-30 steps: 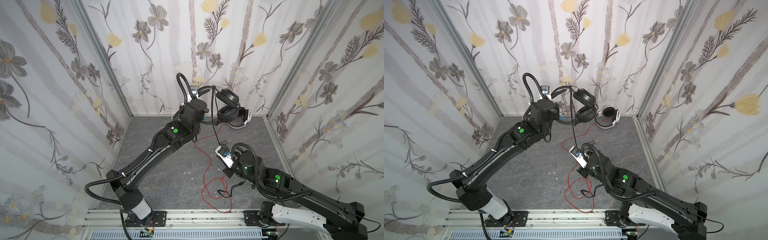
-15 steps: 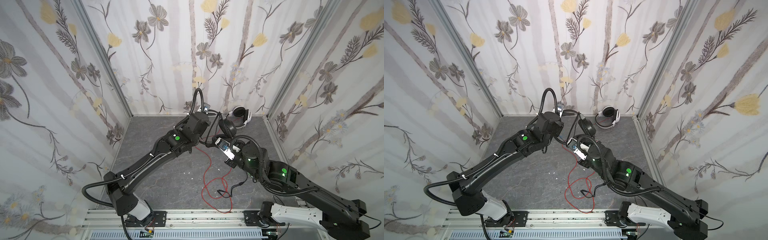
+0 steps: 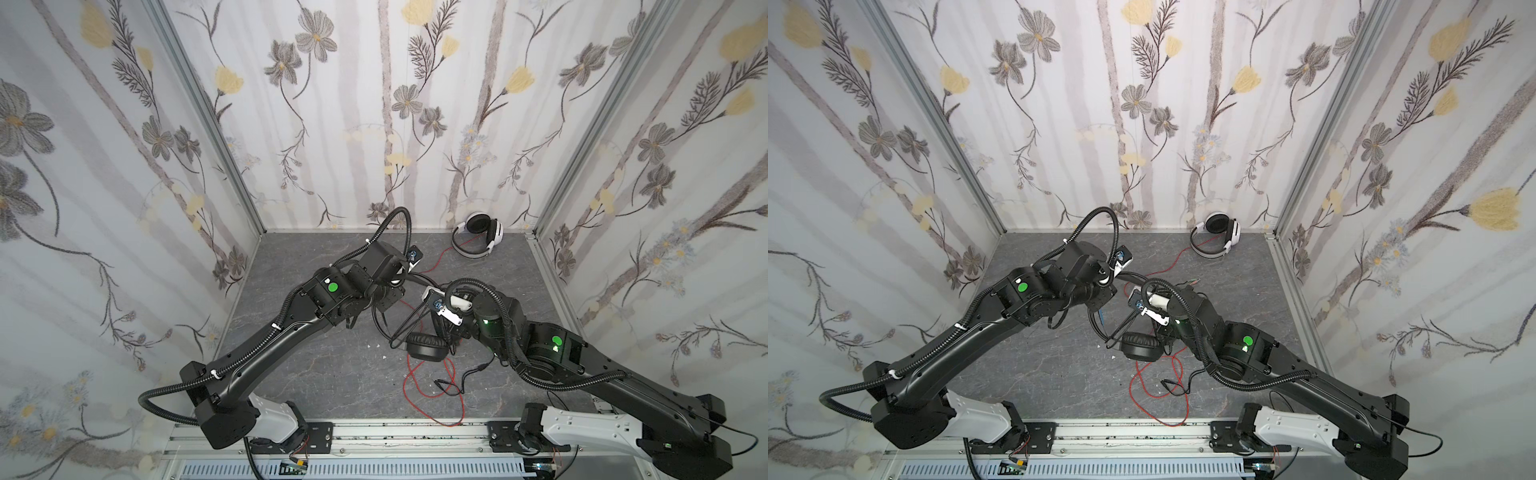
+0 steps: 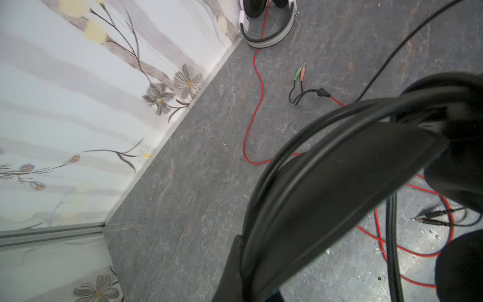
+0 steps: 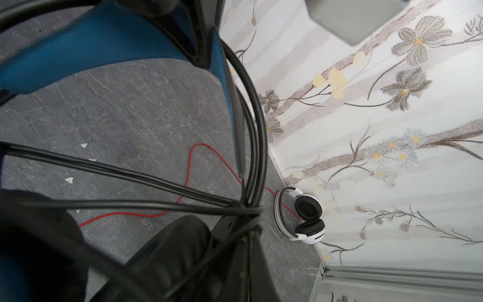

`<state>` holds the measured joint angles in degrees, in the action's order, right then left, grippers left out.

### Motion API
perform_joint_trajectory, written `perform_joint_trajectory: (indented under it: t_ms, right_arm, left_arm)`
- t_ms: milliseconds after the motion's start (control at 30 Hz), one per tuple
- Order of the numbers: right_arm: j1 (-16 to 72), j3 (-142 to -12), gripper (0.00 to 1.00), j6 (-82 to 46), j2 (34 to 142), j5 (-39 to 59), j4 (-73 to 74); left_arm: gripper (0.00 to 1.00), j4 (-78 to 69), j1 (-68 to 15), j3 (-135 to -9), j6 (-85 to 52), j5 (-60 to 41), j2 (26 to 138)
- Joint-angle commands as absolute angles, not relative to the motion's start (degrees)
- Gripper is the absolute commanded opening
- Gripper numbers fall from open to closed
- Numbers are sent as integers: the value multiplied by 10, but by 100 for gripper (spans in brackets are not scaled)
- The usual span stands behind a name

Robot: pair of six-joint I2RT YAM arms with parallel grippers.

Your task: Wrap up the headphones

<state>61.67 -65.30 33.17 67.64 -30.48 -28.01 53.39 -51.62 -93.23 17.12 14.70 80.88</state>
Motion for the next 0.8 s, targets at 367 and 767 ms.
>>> perform_joint_trajectory:
  t_ms: [367, 767]
  right_arm:
    - [597, -624, 8, 341, 650, -340, -235]
    - [461, -600, 8, 274, 635, -191, -189]
  left_arm:
    - [0, 570, -515, -955, 177, 82, 812]
    - [0, 580, -528, -991, 159, 52, 811]
